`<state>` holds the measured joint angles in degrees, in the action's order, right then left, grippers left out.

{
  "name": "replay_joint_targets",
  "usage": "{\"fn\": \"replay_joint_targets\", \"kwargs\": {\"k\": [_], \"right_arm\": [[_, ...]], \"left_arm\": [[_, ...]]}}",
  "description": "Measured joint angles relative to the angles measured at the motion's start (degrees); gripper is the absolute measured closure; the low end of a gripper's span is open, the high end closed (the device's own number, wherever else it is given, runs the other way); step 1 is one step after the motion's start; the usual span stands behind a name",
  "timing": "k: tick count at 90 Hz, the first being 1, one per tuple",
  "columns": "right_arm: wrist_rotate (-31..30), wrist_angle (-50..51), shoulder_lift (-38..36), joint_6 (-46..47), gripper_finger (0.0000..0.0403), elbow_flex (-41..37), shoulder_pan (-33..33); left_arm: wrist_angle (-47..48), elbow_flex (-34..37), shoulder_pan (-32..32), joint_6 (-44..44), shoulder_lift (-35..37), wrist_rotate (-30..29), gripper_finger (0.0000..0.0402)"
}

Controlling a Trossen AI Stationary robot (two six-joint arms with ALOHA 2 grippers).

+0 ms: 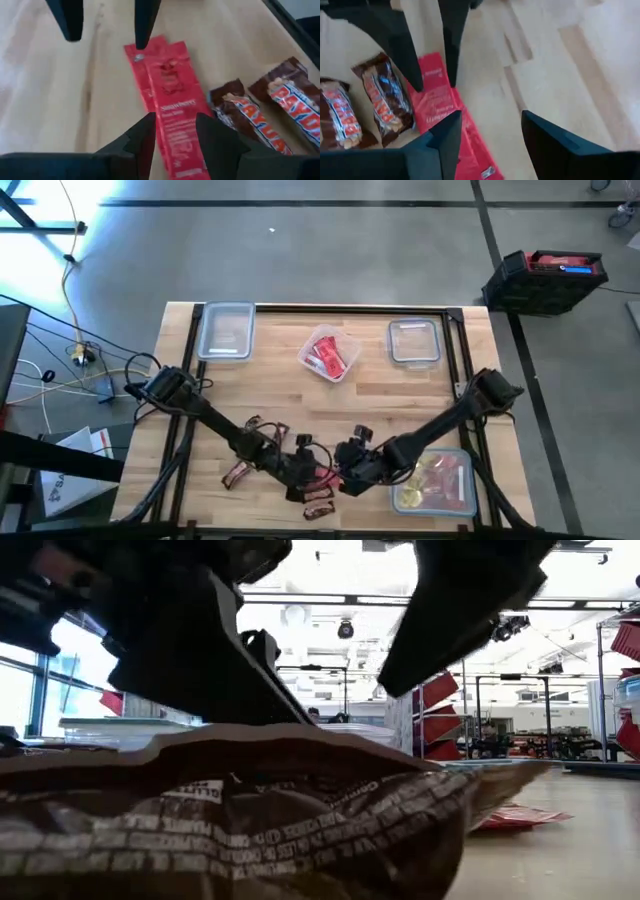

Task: Sort candy
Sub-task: Put the middle right strawberry red into upper middle transparent bin

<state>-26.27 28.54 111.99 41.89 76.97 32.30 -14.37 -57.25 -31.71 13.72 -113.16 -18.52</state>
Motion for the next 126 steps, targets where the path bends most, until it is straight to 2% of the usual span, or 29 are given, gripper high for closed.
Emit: {"fn": "replay_joint_targets", "kwargs": {"k": [13, 32, 47, 71, 89, 126], "right_arm": [[0.8, -0.2, 0.6, 1.8, 0.0226, 0.0, 0.3], [1.2, -1.8, 0.4, 1.8, 0.0226, 0.0, 0.7], [1.4, -1.8, 0.4, 2.1, 0.0226, 0.0, 1.2], [1.4, -0.5, 0.4, 1.7, 0.0227, 0.0, 1.0], [1.4, -0.5, 0.4, 1.7, 0.0227, 0.0, 1.0], [0.5, -1.8, 0.3, 1.8, 0.0227, 0.0, 1.0]], "left_arm": [[1.1, -0.1, 0.0, 0.7, -2.2, 0.1, 0.0275], [13.7, 0.0, 1.1, -0.2, 1.5, -12.5, 0.0275], [20.7, 0.1, 2.2, -0.2, 7.5, -14.6, 0.0275], [19.0, 0.1, 2.2, 1.2, 8.9, -10.7, 0.0275], [16.5, 0.1, 3.3, 6.7, 5.8, -13.5, 0.0269], [12.1, 0.1, 3.7, 7.6, 4.2, -18.1, 0.0207]]}}
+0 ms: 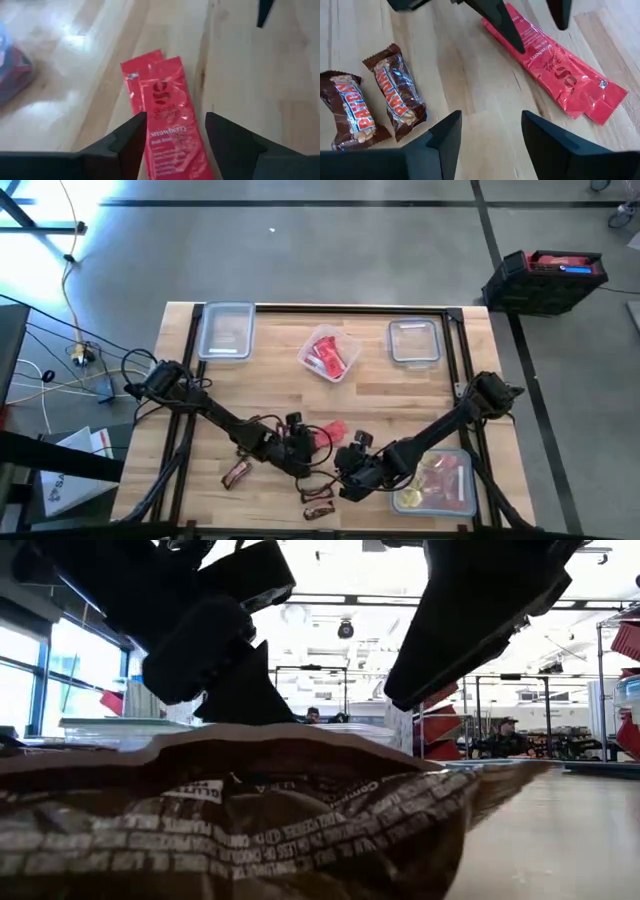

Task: Sort candy
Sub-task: Put the middle right strawberry red into upper middle transparent bin

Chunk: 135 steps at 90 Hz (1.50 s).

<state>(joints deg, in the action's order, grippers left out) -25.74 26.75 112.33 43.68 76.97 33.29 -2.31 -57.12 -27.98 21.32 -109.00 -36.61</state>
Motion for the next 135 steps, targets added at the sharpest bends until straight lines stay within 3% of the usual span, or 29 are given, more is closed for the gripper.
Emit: {"fn": "replay_joint_targets", "kwargs": {"k": [32, 70, 86, 113, 135], "right_arm": [[-0.6, -2.6, 2.0, 0.1, 0.0227, 0.0, 0.1], [0.7, -4.5, 5.5, 1.3, 0.0227, 0.0, 0.1], [0.4, -4.7, 5.4, 1.3, 0.0227, 0.0, 0.1], [-0.6, -4.8, 5.4, 1.3, 0.0227, 0.0, 0.1], [-0.1, -4.8, 5.1, -0.6, 0.0227, 0.0, -0.9]], "left_arm": [[-3.7, 0.2, 0.9, 3.1, -5.5, -1.2, 0.0202], [-3.6, 0.1, 1.0, 4.1, -6.0, -1.2, 0.0211], [-3.2, 0.1, 1.0, 3.7, -6.0, -1.3, 0.0256], [-2.9, 0.1, 1.0, 3.6, -5.8, -1.5, 0.0387], [-1.6, 0.2, -0.2, -0.9, 1.8, -1.5, 0.0388]]}}
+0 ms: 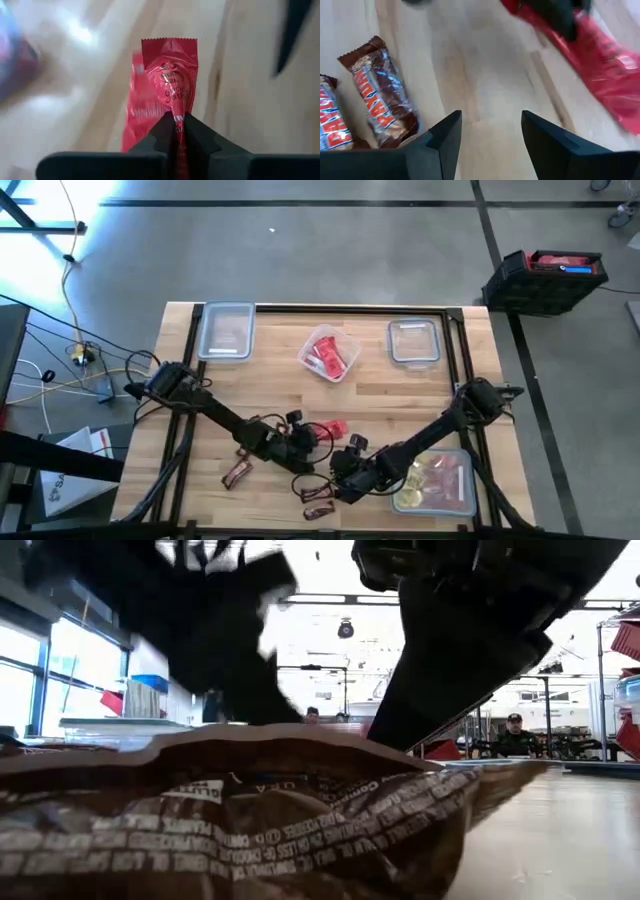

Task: Sort candy
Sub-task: Put the middle right strawberry red into upper middle transparent bin

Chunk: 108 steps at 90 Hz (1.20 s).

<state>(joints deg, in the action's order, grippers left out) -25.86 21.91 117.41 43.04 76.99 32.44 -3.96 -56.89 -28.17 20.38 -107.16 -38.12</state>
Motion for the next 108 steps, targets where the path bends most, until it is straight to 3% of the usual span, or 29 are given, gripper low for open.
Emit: {"fn": "replay_joint_targets", "kwargs": {"k": [12, 25, 33, 52, 74, 90, 108], "right_arm": [[1.8, 0.4, -0.1, -2.2, 0.0227, 1.0, -1.0], [3.0, -0.5, -0.1, -3.0, 0.0227, 1.5, -1.5], [3.0, -2.1, -0.1, -3.0, 0.0227, 1.5, -1.4], [2.5, -5.3, -0.1, -3.0, 0.0227, 1.2, -1.2], [2.3, -5.5, -0.1, -3.0, 0.0227, 1.2, -1.2], [2.3, -5.5, -0.1, -3.0, 0.0227, 1.2, -1.2], [1.9, -5.5, -0.1, -3.1, 0.0227, 1.2, -1.2]], "left_arm": [[5.3, 0.0, -1.6, -3.1, 6.4, -4.2, 0.0396], [14.6, -0.1, -2.2, -3.6, 12.3, -13.5, 0.0398], [17.9, -0.1, -0.4, -4.3, 14.7, -14.6, 0.0398], [14.7, -0.1, 7.9, -11.2, 16.1, -7.8, 0.0397], [3.3, -0.1, 19.7, -16.6, 12.1, 0.4, 0.0397], [-3.7, -0.1, 27.2, -19.8, 6.6, 1.7, 0.0397], [-4.0, -0.1, 32.5, -23.4, 1.7, 2.6, 0.0396]]}}
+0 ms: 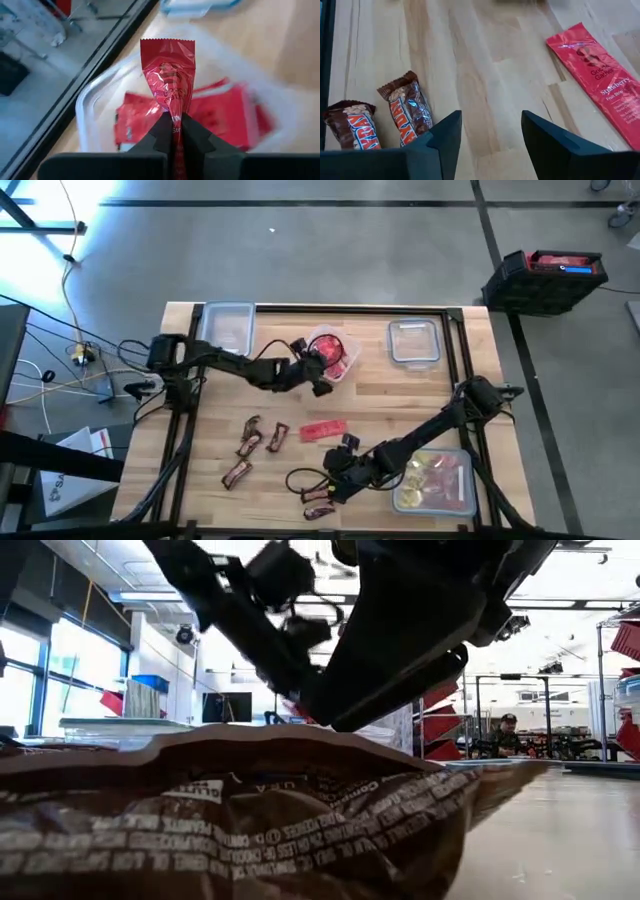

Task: Sort candy
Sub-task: Put the middle right strawberry red into upper middle transparent bin

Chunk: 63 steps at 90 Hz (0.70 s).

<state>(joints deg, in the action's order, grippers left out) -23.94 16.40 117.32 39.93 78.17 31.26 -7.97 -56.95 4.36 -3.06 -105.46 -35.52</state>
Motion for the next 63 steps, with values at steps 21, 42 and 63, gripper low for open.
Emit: {"fn": "replay_joint_targets", "kwargs": {"k": [21, 42, 63], "right_arm": [[-0.1, 0.0, 0.0, -0.5, 0.0227, 0.0, -0.5], [-0.1, 0.0, 0.0, -0.4, 0.0227, 0.0, -0.5], [-0.3, 0.1, 0.0, -0.5, 0.0227, 0.0, -0.6]], "left_arm": [[-0.5, -0.2, 1.2, -5.0, -1.5, 4.6, 0.0372], [0.5, -0.1, 0.3, -11.7, -1.6, -0.3, 0.0345], [0.2, 0.0, -0.7, -15.5, -0.6, -4.3, 0.0316]]}}
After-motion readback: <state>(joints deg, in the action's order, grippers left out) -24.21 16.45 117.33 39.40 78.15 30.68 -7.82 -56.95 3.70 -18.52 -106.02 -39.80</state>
